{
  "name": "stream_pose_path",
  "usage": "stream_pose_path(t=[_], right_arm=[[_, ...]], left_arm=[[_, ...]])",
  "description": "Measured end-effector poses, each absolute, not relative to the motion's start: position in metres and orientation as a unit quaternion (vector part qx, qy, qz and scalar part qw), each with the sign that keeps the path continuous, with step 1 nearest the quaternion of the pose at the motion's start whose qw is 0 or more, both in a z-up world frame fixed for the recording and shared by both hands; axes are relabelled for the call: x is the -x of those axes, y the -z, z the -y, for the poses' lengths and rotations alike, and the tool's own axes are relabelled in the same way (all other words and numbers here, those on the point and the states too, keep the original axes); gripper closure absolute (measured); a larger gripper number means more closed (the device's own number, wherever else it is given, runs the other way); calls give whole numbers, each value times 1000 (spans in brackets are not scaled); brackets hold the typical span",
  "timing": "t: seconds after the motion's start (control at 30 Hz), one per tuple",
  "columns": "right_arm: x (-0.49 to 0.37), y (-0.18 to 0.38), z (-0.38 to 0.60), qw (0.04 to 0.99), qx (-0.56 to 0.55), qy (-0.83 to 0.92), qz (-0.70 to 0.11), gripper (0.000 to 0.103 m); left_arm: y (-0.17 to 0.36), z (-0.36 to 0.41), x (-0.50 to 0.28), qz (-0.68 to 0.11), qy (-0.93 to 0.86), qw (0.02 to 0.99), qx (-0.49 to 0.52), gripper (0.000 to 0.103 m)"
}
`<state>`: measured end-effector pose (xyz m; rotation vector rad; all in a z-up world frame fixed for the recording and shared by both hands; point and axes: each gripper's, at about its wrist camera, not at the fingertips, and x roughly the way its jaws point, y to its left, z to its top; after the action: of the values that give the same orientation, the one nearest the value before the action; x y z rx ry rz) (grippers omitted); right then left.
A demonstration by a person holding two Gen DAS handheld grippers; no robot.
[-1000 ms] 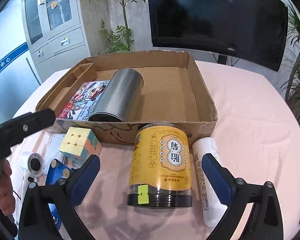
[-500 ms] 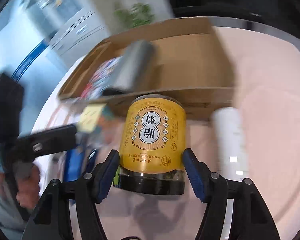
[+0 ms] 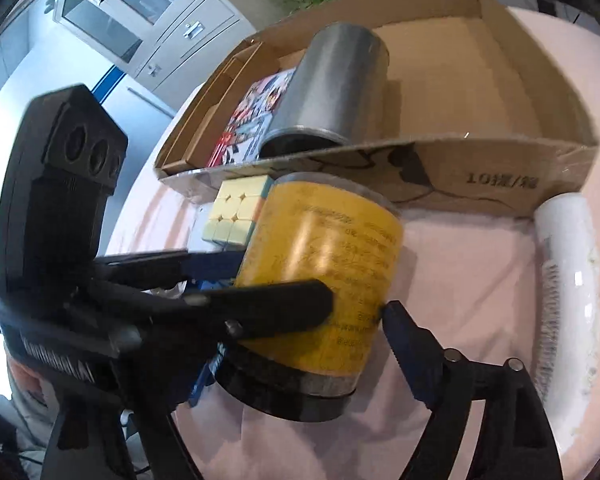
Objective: Organize rigid objects
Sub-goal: 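Grasp the yellow-and-black tin with the left tool and lift it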
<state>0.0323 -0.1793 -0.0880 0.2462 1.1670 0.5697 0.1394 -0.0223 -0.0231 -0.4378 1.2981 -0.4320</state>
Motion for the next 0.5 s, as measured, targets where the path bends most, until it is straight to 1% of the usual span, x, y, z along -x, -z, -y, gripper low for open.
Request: stream_pose_path(t=[0.07, 0.17, 0.33, 0.4, 0.5], right_arm=[[-26, 66, 176, 811, -95, -255, -519, 27], [-25, 30, 180, 837, -96, -257, -474, 27], [-59, -24, 185, 873, -60, -246, -416, 27], [-84, -34, 189, 875, -53, -248, -412, 27], [-124, -26, 198, 864, -52, -242, -438, 29]], left_arm=[[-1, 20, -135, -566, 208, 773, 197, 25], [-40, 23, -137, -524, 210, 806, 180, 25], [-92, 34, -185, -473, 227, 835, 167, 25], [-94, 36, -210, -478, 226, 831, 172, 25], [-72, 41, -240, -512, 226, 807, 187, 25]])
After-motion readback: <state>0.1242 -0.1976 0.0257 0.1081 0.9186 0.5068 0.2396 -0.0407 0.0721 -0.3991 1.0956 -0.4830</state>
